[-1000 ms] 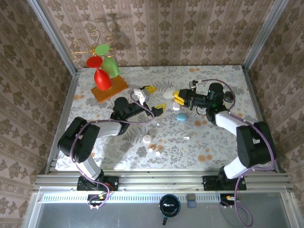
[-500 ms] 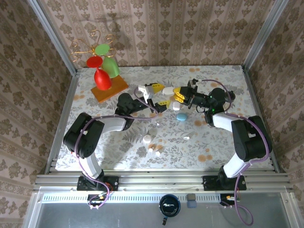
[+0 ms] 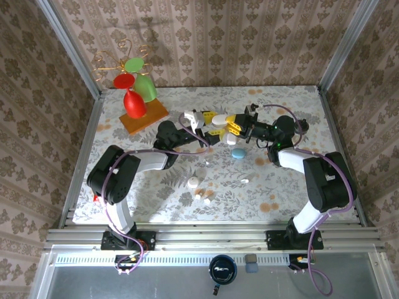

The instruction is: Insert the wireless bluetooth earbuds into the charging case

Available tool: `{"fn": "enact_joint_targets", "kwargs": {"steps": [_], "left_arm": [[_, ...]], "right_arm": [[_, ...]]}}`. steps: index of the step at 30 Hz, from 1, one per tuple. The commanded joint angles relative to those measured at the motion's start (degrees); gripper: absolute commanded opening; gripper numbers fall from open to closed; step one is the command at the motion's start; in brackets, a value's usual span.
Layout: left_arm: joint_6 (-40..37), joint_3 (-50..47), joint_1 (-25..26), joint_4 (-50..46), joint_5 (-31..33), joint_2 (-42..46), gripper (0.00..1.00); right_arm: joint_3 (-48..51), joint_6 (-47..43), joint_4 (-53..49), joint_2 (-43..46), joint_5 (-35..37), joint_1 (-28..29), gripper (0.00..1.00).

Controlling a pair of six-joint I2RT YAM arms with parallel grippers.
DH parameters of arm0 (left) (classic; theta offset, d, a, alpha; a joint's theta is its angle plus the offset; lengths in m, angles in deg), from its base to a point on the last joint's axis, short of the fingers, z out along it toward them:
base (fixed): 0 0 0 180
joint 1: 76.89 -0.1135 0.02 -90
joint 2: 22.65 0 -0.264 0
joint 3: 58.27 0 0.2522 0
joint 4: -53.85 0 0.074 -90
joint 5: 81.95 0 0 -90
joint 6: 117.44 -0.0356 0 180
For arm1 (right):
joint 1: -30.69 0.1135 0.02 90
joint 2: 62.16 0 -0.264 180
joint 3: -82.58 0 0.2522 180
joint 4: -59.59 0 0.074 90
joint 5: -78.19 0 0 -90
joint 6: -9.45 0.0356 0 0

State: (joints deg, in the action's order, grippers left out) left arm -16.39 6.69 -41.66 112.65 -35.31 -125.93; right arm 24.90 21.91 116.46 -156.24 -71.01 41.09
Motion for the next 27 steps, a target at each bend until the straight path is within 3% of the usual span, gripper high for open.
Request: {"fn": "enact_joint_targets", "kwargs": {"steps": [1, 18, 22, 27], "left_arm": [[1.17, 2.04, -0.05, 1.91, -1.36, -0.69, 0.60], [2.22, 2.45, -0.40, 1.92, -1.35, -1.09, 0.43], [2.48, 2.37, -0.51, 1.90, -1.30, -1.30, 0.54], [2.99, 2.46, -0.51, 1.96, -0.95, -1.81, 0.53]], "right_arm": [[-1.82, 0.20, 3.23, 0.34, -1.00, 0.36, 0.19], [-2.48, 0.81, 3.45, -0.89, -0.61, 0.65, 0.19], [-2.59, 0.59, 3.55, -0.58, -0.65, 0.76, 0.19], [-2.33, 0.58, 3.49, -0.73, -0.65, 0.73, 0.19]]}}
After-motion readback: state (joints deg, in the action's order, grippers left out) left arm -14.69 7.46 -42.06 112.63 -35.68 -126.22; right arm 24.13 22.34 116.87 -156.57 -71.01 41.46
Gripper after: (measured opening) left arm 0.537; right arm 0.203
